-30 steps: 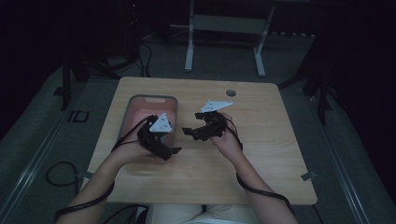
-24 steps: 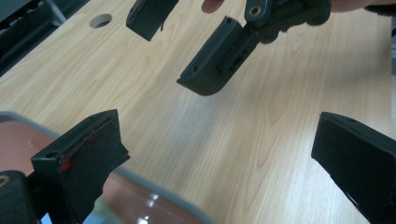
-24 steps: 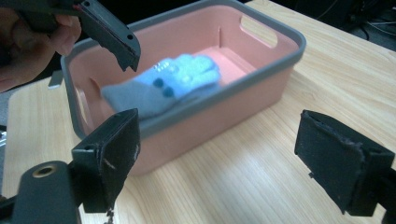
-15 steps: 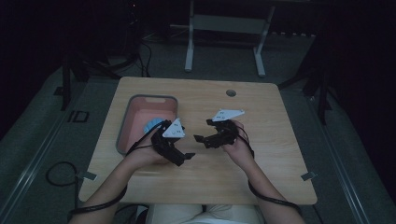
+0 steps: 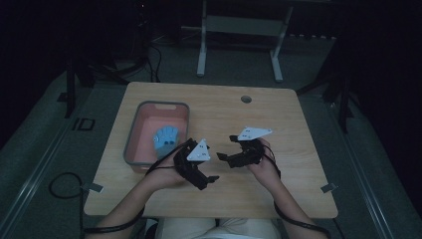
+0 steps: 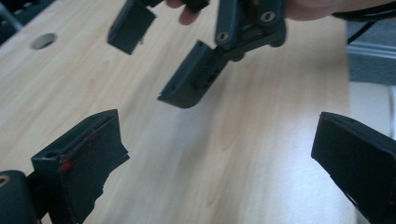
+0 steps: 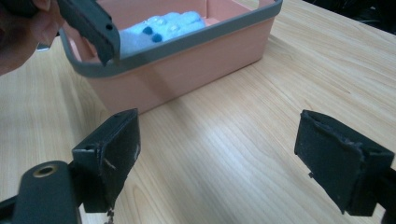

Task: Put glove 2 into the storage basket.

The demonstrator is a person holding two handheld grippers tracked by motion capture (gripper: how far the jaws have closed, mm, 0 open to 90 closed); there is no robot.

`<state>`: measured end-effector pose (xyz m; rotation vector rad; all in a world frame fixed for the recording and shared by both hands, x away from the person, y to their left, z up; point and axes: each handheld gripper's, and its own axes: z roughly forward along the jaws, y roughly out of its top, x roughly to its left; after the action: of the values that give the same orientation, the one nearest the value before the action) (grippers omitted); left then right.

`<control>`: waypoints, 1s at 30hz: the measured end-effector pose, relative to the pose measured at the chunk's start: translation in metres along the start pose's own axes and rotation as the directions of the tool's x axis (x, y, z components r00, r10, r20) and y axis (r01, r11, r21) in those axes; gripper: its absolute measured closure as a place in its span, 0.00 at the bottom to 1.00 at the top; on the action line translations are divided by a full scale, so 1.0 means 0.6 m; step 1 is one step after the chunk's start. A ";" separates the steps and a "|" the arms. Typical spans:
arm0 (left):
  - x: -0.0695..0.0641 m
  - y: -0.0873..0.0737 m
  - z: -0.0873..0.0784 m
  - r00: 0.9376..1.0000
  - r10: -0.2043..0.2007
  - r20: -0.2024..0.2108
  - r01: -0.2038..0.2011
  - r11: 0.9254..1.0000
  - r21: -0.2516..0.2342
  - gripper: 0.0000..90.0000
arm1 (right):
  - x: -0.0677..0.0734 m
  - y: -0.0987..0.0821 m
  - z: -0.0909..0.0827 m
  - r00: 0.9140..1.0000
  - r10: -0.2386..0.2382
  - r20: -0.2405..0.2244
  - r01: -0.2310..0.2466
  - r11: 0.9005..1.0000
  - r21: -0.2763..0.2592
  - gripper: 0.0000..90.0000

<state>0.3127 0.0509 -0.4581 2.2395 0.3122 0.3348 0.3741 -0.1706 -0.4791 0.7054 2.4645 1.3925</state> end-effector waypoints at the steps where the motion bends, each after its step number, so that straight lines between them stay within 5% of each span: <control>1: -0.003 0.000 0.005 1.000 0.009 0.006 -0.009 1.000 0.002 0.02 | -0.001 -0.005 -0.003 1.000 -0.001 0.003 0.001 1.000 -0.003 0.16; 18: -0.054 -0.023 0.092 0.992 0.069 0.110 -0.073 0.997 0.037 0.02 | -0.021 -0.104 -0.039 0.999 0.036 0.031 -0.036 0.999 0.023 0.16; 30: -0.066 -0.054 0.121 0.987 0.049 0.155 -0.055 0.998 0.031 0.02 | -0.018 -0.154 -0.057 0.999 0.003 0.032 -0.005 0.998 0.055 0.15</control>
<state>0.2966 0.0065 -0.5338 2.2954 0.1789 0.1832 0.3419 -0.2416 -0.5399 0.7388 2.4869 1.3092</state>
